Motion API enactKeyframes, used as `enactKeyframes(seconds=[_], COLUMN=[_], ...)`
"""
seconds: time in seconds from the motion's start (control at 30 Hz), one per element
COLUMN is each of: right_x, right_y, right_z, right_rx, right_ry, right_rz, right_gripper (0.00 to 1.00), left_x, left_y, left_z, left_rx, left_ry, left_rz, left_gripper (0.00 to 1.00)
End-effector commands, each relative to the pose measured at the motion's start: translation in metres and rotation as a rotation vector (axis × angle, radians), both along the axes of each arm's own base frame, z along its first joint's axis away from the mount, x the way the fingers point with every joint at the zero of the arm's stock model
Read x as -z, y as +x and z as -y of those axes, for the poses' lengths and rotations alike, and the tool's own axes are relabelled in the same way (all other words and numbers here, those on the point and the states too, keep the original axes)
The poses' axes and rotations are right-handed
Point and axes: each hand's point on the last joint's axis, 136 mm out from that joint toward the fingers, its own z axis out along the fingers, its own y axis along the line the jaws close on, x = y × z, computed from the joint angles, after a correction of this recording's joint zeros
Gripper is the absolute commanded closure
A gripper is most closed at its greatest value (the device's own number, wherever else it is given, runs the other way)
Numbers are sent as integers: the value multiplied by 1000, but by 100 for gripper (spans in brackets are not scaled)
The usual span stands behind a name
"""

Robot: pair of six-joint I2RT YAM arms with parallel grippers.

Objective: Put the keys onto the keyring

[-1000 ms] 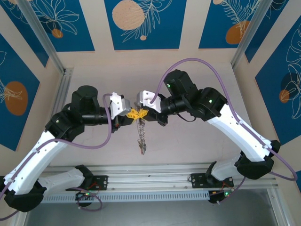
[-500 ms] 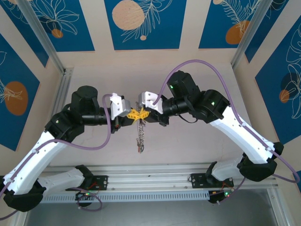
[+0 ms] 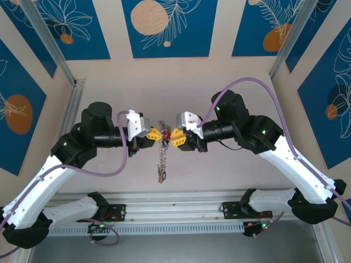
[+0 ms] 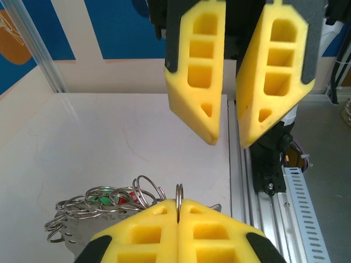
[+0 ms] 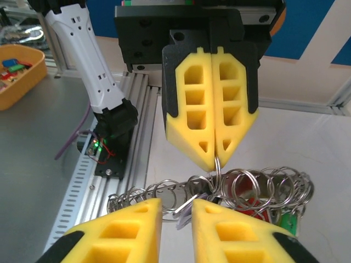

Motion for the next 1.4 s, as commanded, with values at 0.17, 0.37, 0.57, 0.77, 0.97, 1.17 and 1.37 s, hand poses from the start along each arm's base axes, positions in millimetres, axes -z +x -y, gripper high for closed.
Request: enactKeyframes(seconds=[0.17,0.37,0.57,0.77,0.97,1.17,1.37], right_x=[0,-4,-4,-5,-1,0,0], right_y=[-3,-1,-1,2,-1,-6,-7], right_z=[-8,-14,-17,-17,-15,-12,-11], right_rx=[-72,-102,-126,-119,-128,-148,-152], right_ry=[66,98,109,115,110,123,126], right_rz=[-101,-119,-139,-146,-157,-151,-141], right_gripper=[81,81,81,98,93,85,81], left_x=[-49,-51,-49,-49,-55,-60,-64], left_y=[-27,-30,-29,-31,-35,-38,-41], left_z=[3,5,5,5,3,2,2], left_rx=[126,150,149,158,163,175,192], left_ry=[-191,-211,-216,-227,-244,-260,-272], left_rz=[52,41,41,45,55,54,51], left_gripper=[100,100,100,100,100,100,100])
